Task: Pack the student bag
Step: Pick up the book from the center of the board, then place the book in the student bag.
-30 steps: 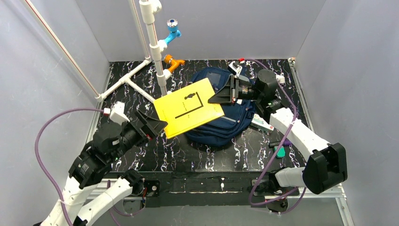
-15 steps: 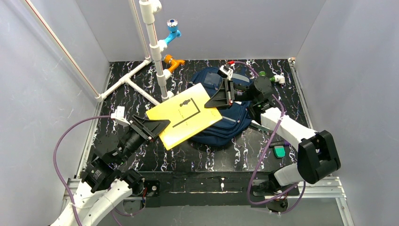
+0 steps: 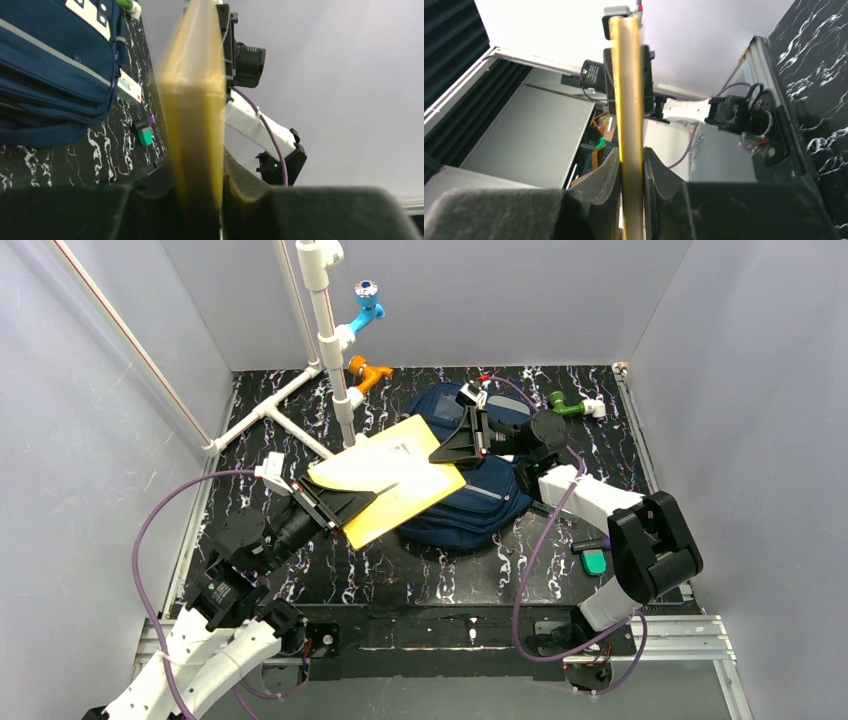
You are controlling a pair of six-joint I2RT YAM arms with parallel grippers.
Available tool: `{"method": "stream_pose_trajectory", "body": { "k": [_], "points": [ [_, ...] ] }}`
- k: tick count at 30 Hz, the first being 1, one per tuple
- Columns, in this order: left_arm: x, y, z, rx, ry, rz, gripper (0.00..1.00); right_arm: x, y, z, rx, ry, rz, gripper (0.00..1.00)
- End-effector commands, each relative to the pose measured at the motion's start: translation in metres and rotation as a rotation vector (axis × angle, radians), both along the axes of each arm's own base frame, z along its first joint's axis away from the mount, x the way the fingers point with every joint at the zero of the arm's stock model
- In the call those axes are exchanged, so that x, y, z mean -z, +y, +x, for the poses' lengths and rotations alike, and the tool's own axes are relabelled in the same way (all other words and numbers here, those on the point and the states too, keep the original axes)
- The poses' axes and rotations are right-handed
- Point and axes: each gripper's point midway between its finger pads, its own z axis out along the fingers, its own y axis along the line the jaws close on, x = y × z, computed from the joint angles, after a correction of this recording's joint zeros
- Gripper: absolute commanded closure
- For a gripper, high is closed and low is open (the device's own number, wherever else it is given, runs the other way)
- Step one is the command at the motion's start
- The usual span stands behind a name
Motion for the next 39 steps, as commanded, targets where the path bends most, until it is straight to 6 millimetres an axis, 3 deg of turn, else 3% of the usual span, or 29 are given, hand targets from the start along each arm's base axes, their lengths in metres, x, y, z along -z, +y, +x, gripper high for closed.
{"method": "stream_pose_trajectory", "body": {
  "k": [1, 3, 5, 8, 10, 13, 15, 17, 20, 23, 27, 28, 31, 39],
  "points": [
    [-0.027, -0.003, -0.009, 0.045, -0.081, -0.049, 0.93, -0.03, -0.003, -0.002, 0.037, -0.061, 0.113, 0.99],
    [-0.025, -0.001, -0.008, 0.035, -0.067, -0.037, 1.0, -0.025, -0.002, 0.001, 0.048, -0.05, 0.101, 0.99],
    [-0.02, 0.005, -0.007, 0.0, -0.055, -0.002, 1.0, -0.006, 0.002, 0.006, 0.05, -0.035, 0.028, 0.98],
    [-0.007, 0.033, -0.004, -0.126, -0.006, 0.13, 1.0, 0.058, 0.002, 0.025, 0.13, -0.041, -0.243, 0.57],
    [0.003, 0.062, -0.004, -0.232, 0.025, 0.262, 1.0, 0.104, -0.016, 0.038, 0.214, -0.127, -0.546, 0.3],
    [0.019, 0.114, -0.008, -0.419, 0.102, 0.457, 1.0, 0.141, -0.065, 0.057, 0.301, -0.289, -0.961, 0.1],
    [0.025, 0.143, -0.015, -0.507, 0.146, 0.55, 1.0, 0.148, -0.09, 0.068, 0.364, -0.377, -1.101, 0.03],
    [0.029, 0.163, -0.022, -0.564, 0.18, 0.618, 1.0, 0.151, -0.103, 0.073, 0.379, -0.509, -1.201, 0.02],
    [0.031, 0.176, -0.029, -0.597, 0.204, 0.646, 1.0, 0.151, -0.091, 0.06, 0.372, -0.864, -1.404, 0.02],
    [0.037, 0.175, -0.031, -0.593, 0.216, 0.625, 1.0, 0.16, -0.064, 0.033, 0.275, -1.174, -1.521, 0.02],
    [0.04, 0.169, -0.032, -0.57, 0.213, 0.606, 1.0, 0.177, -0.057, 0.021, 0.165, -1.462, -1.623, 0.09],
    [0.04, 0.167, -0.032, -0.556, 0.212, 0.603, 1.0, 0.183, -0.056, 0.017, 0.123, -1.521, -1.627, 0.15],
    [0.041, 0.16, -0.032, -0.523, 0.21, 0.604, 1.0, 0.196, -0.05, 0.008, -0.018, -1.586, -1.599, 0.34],
    [0.044, 0.149, -0.03, -0.489, 0.213, 0.566, 1.0, 0.217, -0.044, 0.008, -0.019, -1.597, -1.587, 0.39]
  ]
}}
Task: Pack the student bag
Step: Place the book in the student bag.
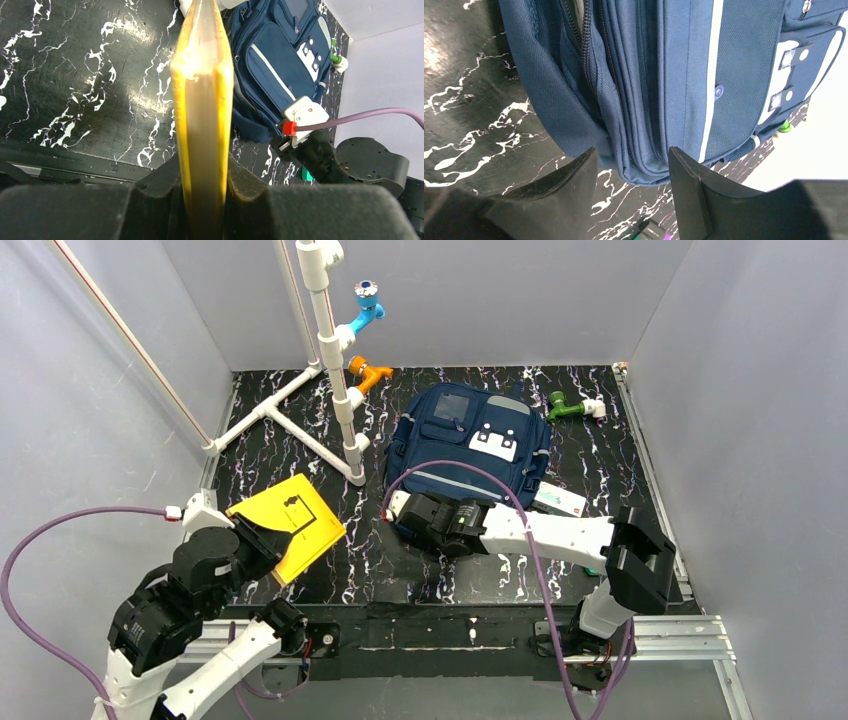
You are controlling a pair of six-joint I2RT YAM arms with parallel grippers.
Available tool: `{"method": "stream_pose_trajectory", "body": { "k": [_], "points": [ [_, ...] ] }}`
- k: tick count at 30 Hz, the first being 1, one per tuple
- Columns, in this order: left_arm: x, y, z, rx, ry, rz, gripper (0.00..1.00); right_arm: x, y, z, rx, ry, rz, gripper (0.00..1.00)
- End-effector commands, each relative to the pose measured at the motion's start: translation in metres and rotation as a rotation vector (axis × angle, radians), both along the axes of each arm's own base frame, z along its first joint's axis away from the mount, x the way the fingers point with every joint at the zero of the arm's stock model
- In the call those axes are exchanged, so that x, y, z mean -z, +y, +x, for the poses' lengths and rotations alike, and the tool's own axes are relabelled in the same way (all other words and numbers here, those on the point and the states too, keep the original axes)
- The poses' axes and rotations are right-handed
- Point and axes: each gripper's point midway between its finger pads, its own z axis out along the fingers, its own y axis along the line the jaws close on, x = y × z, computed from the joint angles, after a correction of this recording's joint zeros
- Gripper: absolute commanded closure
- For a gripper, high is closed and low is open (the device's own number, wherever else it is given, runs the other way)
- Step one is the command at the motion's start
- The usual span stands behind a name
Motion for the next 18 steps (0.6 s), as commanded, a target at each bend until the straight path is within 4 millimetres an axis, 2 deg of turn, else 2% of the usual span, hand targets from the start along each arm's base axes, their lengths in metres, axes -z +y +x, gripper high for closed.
{"method": "stream_pose_trajectory", "body": {
  "k": [1, 3, 5, 8, 11, 14, 16, 18],
  "points": [
    [-0.018, -0.009, 0.01, -0.006, -0.073, -0.075, 1.0, -0.001, 0.005, 0.013, -0.011, -0.09, 0.011, 0.43],
    [-0.018, -0.012, 0.011, 0.004, -0.068, -0.082, 1.0, 0.003, 0.007, 0.015, -0.001, -0.094, -0.003, 0.51],
    [-0.017, -0.015, 0.011, 0.01, -0.06, -0.091, 1.0, 0.007, 0.009, 0.017, 0.008, -0.105, -0.01, 0.54],
    [-0.016, -0.019, 0.011, 0.021, -0.06, -0.112, 1.0, 0.01, 0.004, 0.027, 0.046, -0.178, -0.028, 0.49],
    [-0.013, -0.023, 0.012, 0.027, -0.058, -0.127, 1.0, 0.022, 0.01, 0.023, 0.031, -0.146, -0.033, 0.45],
    [-0.013, -0.026, 0.013, 0.037, -0.054, -0.135, 1.0, 0.027, 0.008, 0.025, 0.044, -0.171, -0.028, 0.47],
    [-0.011, -0.028, 0.013, 0.043, -0.048, -0.136, 1.0, 0.025, 0.006, 0.03, 0.063, -0.211, -0.035, 0.69],
    [-0.009, -0.032, 0.014, 0.052, -0.04, -0.147, 1.0, 0.016, 0.007, 0.034, 0.09, -0.249, -0.023, 0.87]
  ]
}}
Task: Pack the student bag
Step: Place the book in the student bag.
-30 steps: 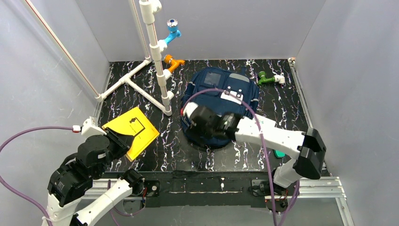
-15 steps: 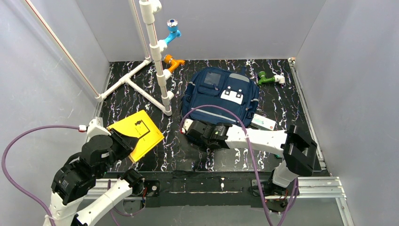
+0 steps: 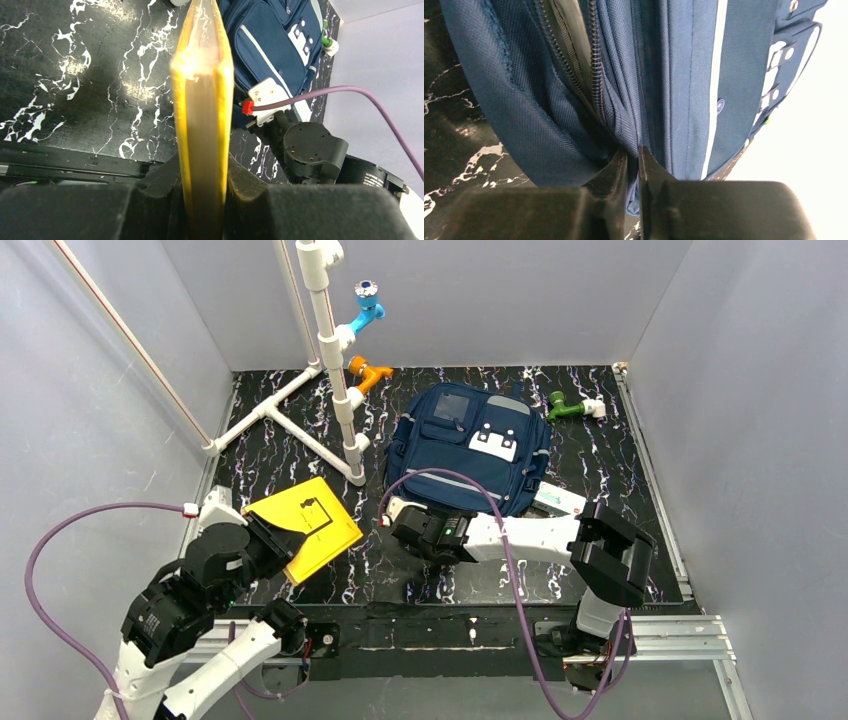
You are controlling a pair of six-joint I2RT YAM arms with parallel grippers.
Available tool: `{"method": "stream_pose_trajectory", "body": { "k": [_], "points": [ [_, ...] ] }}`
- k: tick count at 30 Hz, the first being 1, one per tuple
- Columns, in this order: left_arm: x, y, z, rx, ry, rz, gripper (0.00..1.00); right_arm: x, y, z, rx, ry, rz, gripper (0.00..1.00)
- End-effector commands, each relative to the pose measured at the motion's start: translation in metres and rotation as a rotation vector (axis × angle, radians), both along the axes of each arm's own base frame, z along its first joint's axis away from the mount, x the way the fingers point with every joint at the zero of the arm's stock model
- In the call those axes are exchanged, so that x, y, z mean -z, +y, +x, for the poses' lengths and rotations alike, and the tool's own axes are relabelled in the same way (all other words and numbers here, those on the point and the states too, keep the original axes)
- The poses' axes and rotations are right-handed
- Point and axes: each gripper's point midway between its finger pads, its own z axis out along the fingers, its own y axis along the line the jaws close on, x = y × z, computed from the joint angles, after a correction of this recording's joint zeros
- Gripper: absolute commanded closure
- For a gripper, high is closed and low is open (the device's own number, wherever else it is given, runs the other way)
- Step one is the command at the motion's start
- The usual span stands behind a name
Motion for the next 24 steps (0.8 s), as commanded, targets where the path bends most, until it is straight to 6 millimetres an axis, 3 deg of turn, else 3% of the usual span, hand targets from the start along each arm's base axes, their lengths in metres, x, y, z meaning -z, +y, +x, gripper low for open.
{"method": "stream_pose_trajectory", "body": {
  "k": [1, 6, 11, 20, 24],
  "points": [
    [-0.02, -0.013, 0.011, 0.001, -0.074, -0.095, 1.0, -0.024, 0.007, 0.015, 0.058, -0.133, 0.058, 0.96],
    [-0.023, -0.033, 0.012, 0.061, -0.092, -0.194, 1.0, -0.09, 0.008, 0.02, 0.108, -0.209, 0.209, 0.99],
    [-0.017, -0.061, 0.019, 0.118, -0.096, -0.318, 1.0, -0.149, 0.016, 0.011, 0.08, -0.195, 0.459, 0.99],
    [0.013, -0.141, 0.052, 0.241, -0.011, -0.636, 1.0, -0.201, 0.009, 0.015, 0.134, -0.291, 0.649, 0.99],
    [0.021, -0.16, 0.072, 0.25, -0.026, -0.695, 1.0, -0.211, 0.015, 0.016, 0.13, -0.293, 0.722, 0.99]
  ]
}}
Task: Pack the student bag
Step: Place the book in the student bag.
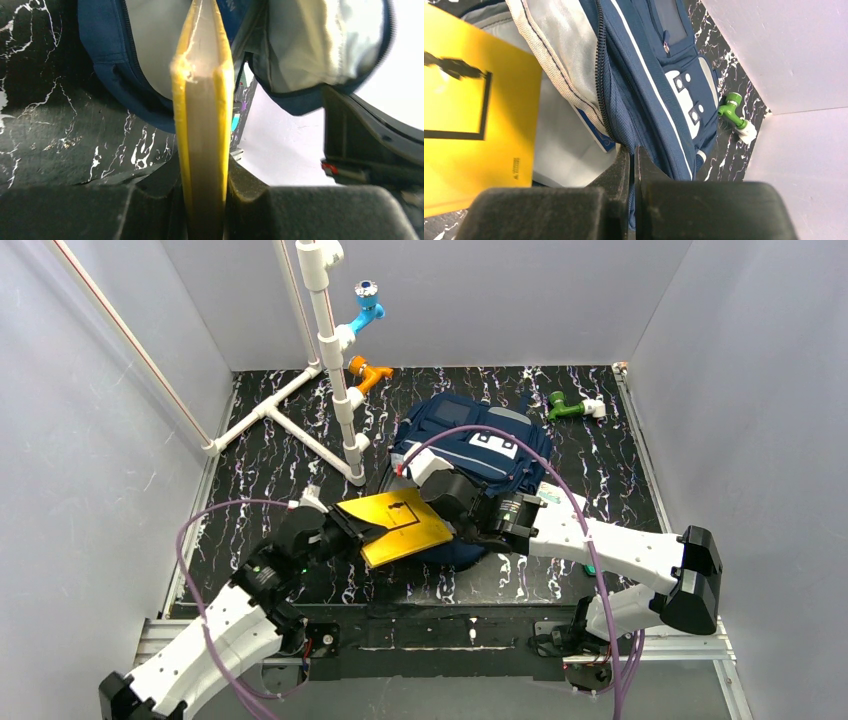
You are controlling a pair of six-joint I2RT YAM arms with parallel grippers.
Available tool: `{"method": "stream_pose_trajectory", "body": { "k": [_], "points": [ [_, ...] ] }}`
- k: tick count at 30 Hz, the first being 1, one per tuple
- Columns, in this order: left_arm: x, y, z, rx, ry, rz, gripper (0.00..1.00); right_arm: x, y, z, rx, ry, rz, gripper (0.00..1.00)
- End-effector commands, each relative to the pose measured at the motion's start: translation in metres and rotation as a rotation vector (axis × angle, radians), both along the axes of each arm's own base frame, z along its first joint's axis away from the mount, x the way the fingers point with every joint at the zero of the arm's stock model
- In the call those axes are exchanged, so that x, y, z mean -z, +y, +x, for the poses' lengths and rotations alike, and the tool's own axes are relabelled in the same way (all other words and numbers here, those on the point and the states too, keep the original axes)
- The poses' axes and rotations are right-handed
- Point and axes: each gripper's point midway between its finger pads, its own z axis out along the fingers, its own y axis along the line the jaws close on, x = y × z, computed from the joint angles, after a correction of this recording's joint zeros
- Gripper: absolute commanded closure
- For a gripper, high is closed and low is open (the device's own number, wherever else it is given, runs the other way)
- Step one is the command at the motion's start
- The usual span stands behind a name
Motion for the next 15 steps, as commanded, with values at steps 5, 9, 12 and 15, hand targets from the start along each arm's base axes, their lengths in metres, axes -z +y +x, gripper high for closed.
{"method": "stream_pose_trajectory", "body": {
  "k": [5, 9, 12, 15],
  "points": [
    [-0.05, -0.036, 0.037, -0.028, -0.141, -0.2, 1.0, -0.066, 0.016, 0.01, 0.038, -0.103, 0.283, 0.99],
    [-0.053, -0.045, 0.053, -0.061, -0.164, -0.273, 1.0, -0.07, 0.018, 0.01, 0.025, -0.103, 0.311, 0.99],
    [-0.054, -0.045, 0.065, -0.122, -0.168, -0.294, 1.0, -0.071, 0.019, 0.01, 0.024, -0.103, 0.318, 0.99],
    [-0.05, -0.049, 0.08, -0.175, -0.179, -0.282, 1.0, -0.072, 0.021, 0.01, 0.017, -0.096, 0.329, 0.99]
  ]
}}
